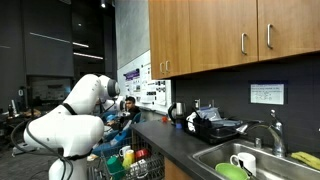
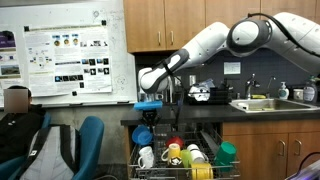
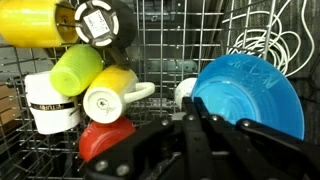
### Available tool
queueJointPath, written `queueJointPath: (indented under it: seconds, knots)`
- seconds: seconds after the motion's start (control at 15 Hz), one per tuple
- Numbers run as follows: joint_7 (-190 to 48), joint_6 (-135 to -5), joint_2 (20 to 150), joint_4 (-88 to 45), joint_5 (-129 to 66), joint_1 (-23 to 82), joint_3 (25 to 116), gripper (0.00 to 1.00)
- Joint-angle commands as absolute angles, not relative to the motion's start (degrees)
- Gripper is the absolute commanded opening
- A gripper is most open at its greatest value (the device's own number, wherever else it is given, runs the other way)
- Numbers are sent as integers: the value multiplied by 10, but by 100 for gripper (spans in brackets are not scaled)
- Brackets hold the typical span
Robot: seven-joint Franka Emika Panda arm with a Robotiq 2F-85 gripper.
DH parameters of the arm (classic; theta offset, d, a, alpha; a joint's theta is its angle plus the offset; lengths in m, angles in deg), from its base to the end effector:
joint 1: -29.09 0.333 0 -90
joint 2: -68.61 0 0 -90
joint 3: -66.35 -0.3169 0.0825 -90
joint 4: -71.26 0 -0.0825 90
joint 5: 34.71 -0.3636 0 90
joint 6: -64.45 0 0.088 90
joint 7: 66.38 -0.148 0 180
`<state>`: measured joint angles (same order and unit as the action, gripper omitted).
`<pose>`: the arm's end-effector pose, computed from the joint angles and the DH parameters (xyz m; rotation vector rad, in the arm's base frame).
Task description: Put the blue bowl on the counter.
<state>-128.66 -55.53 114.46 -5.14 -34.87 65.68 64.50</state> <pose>0.5653 0.4434 0.2191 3.0561 -0.6624 -0.0702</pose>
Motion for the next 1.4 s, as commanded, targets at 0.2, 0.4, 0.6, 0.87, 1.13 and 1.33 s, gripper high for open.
queueJointPath:
  seconds: [0.2,0.4,0.6,0.87,1.13,1.33]
  knots:
    - [-1291,-581,1073,-110,-380,638,639,1]
    - [-1306,-602,1065,-108,-407,627,644,1]
    - [-1337,-622,1070,-95,-406,594,627,1]
    - [-1367,-657,1068,-98,-423,561,619,1]
    - [-1398,-694,1074,-87,-453,531,605,1]
    - [-1387,-683,1089,-77,-430,542,610,4]
